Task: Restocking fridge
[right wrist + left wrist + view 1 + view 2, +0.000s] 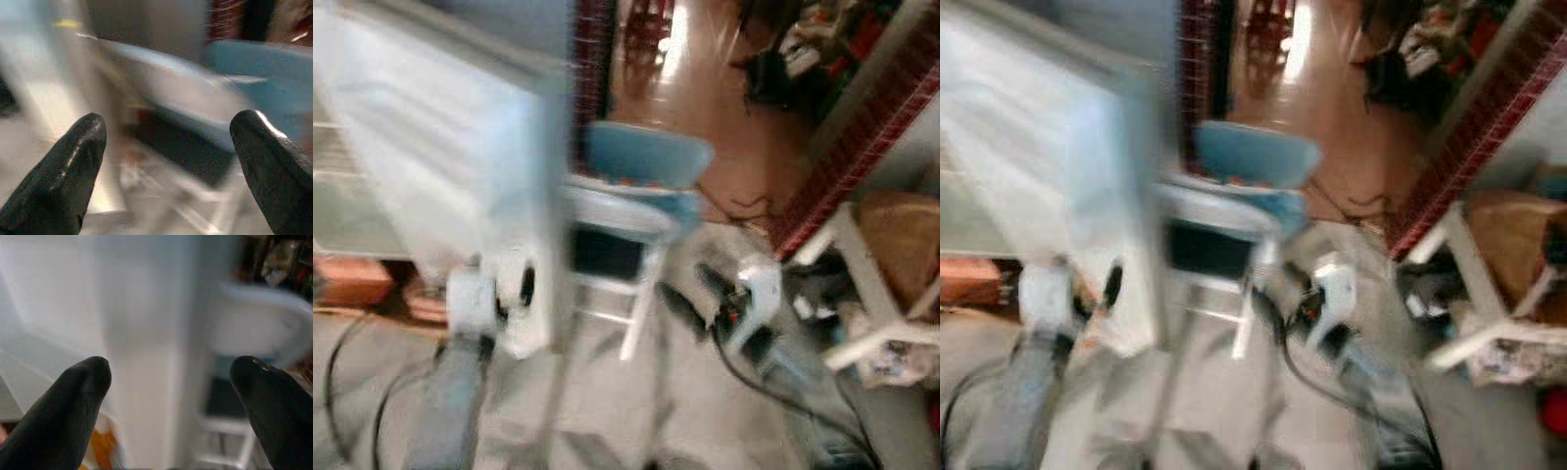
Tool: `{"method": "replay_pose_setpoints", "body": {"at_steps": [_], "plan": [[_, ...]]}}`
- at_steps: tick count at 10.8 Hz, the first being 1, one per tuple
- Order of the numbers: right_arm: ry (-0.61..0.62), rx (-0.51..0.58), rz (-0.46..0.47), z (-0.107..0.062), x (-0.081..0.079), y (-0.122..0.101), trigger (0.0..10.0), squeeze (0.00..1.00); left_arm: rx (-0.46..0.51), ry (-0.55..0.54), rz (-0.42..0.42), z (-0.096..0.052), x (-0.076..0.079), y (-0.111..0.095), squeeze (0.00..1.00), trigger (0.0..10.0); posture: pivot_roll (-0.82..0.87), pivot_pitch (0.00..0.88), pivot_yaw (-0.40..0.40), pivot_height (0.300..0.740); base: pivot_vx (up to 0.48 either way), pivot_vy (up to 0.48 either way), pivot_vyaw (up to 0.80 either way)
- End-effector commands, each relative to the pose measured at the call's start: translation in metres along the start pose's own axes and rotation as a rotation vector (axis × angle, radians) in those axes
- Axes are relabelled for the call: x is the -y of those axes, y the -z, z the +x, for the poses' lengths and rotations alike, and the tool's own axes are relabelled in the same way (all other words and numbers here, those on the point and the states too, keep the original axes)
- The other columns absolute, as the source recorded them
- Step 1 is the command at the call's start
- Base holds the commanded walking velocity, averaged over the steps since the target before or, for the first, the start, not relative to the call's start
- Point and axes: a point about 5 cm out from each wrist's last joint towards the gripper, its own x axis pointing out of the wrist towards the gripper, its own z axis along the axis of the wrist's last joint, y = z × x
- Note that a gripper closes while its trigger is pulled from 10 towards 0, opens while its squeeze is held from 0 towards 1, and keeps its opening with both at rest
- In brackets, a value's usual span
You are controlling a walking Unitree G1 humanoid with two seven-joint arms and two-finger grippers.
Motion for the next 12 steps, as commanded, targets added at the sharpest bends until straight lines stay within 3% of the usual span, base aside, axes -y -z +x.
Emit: {"method": "replay_pose_setpoints", "body": {"at_steps": [1, 4, 8, 10, 12], "plan": [[0.039, 0.021, -0.041, 0.003, 0.002, -0.004, 10.0, 0.0, 0.002, 0.03, 0.002, 0.001, 0.006, -0.001, 0.0, 10.0, 0.12, 0.063, -0.074, 0.74, 0.0, 0.0, 0.77], [0.14, 0.041, -0.065, 0.009, 0.006, -0.003, 10.0, 0.0, -0.023, -0.02, -0.001, 0.006, 0.002, 0.001, 0.0, 10.0, 0.12, 0.062, -0.072, 0.74, 0.0, 0.0, 0.25], [0.25, 0.063, 0.01, 0.011, -0.002, 0.005, 10.0, 0.0, -0.007, -0.033, 0.007, 0.015, -0.001, -0.005, 0.0, 10.0, 0.11, 0.056, -0.072, 0.74, 0.0, 0.0, 0.0], [0.233, 0.094, 0.01, 0.032, -0.015, -0.003, 10.0, 0.0, -0.019, -0.036, -0.003, 0.016, 0.002, -0.004, 0.0, 10.0, 0.12, 0.056, -0.072, 0.74, 0.0, 0.236, 0.38], [0.246, 0.111, 0.005, 0.044, -0.014, -0.012, 10.0, 0.0, -0.028, -0.046, -0.004, 0.016, 0.001, -0.003, 0.0, 10.0, 0.13, 0.056, -0.077, 0.74, 0.0, 0.478, 0.75]]}}
